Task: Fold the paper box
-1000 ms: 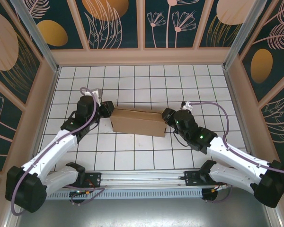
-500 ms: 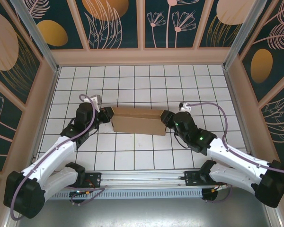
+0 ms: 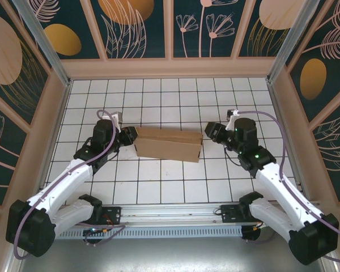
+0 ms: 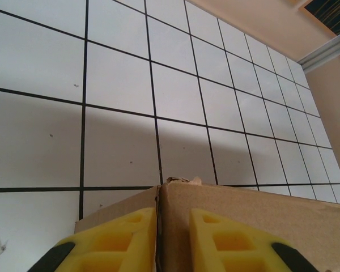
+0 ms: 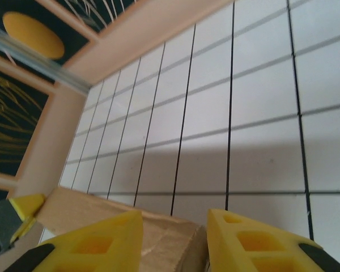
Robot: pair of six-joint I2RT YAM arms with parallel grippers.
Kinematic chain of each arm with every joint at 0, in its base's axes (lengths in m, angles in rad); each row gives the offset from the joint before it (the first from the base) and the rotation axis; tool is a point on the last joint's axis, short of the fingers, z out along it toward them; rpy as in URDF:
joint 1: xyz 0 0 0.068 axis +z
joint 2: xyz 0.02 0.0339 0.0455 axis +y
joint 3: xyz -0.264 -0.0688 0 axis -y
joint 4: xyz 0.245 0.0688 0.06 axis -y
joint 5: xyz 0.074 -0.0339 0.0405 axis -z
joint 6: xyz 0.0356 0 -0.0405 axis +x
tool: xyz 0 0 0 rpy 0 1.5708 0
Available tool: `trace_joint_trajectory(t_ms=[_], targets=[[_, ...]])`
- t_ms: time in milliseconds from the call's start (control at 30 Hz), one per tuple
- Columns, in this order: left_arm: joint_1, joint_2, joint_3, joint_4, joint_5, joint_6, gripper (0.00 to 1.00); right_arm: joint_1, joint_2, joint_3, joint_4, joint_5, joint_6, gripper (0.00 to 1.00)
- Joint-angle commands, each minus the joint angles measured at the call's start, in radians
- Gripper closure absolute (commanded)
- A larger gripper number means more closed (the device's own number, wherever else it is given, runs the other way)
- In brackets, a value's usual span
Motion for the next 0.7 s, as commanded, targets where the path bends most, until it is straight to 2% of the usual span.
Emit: trace_joint_trajectory(t_ms=[0,167,333,533,600,667], targets=[[0.003,0.013,0.021,-0.029,0.011,0.021,0.78,-0.008,0.027,0.008,-0.019,-0.157,0.006,0.66],[0.003,0.014,0.018,-0.029,0.008,0.025,0.77,-0.003,0.034,-0.046,0.006,-0.217,0.010,0.68],[0.003,0.021,0.045,-0.037,-0.008,0.045,0.77,0.001,0.005,-0.084,-0.043,-0.192,-0.023,0.78],[0.003,0.090,0.082,-0.017,0.032,0.059,0.76,0.050,0.008,-0.124,-0.023,-0.188,-0.023,0.80],[0.002,0.102,0.081,-0.007,0.045,0.055,0.76,0.062,0.007,-0.118,-0.020,-0.180,-0.029,0.79],[0.003,0.103,0.082,-0.007,0.049,0.057,0.76,0.058,-0.011,-0.094,-0.038,-0.150,-0.041,0.70]])
